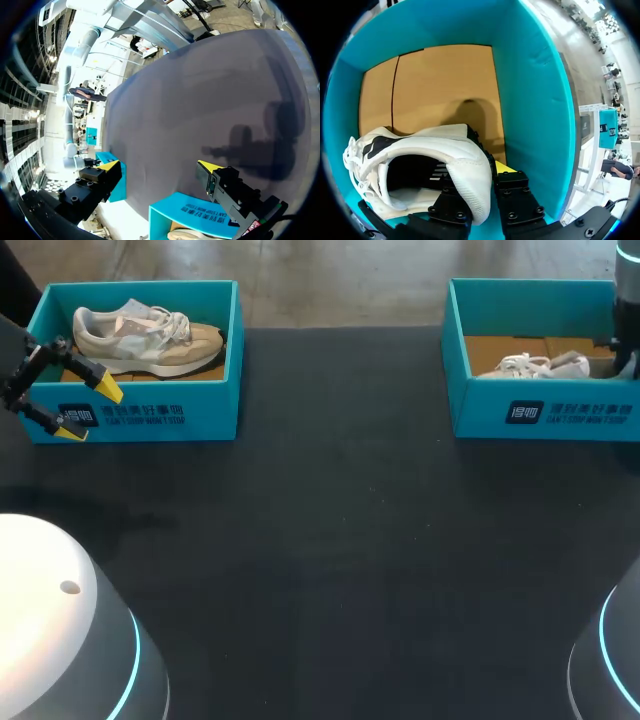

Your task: Take the shoe out of the shoebox, open the shoe tongue, remove and reinsert the insole, then place the shoe into the shoebox

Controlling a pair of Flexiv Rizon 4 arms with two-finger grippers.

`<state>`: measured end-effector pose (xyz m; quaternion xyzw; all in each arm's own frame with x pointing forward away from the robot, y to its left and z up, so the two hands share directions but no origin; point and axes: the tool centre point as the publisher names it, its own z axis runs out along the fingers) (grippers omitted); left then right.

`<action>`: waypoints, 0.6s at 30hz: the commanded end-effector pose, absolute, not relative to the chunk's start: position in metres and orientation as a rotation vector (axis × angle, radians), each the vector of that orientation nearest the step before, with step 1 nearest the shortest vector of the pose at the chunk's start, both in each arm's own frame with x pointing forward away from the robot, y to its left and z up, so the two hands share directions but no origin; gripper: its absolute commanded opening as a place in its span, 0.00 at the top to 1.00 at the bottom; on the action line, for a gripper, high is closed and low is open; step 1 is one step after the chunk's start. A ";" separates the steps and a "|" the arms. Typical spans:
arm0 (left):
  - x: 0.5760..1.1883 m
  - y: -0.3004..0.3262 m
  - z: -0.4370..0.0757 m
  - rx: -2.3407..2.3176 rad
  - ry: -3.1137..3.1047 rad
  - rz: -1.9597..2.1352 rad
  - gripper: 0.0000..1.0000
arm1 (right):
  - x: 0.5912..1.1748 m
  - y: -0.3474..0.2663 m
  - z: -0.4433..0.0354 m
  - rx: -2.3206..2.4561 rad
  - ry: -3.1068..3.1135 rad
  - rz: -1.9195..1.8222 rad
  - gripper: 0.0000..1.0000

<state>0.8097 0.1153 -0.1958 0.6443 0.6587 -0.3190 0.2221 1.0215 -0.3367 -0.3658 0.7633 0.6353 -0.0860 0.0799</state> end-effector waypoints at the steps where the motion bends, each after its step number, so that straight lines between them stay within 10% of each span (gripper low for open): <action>1: 0.810 0.116 -0.196 1.781 1.819 -0.879 0.00 | 1.026 -0.338 -0.372 2.289 1.901 -0.267 1.00; 18: 0.810 0.116 -0.196 1.781 1.819 -0.879 0.00 | 1.036 -0.338 -0.385 2.229 1.952 -0.238 1.00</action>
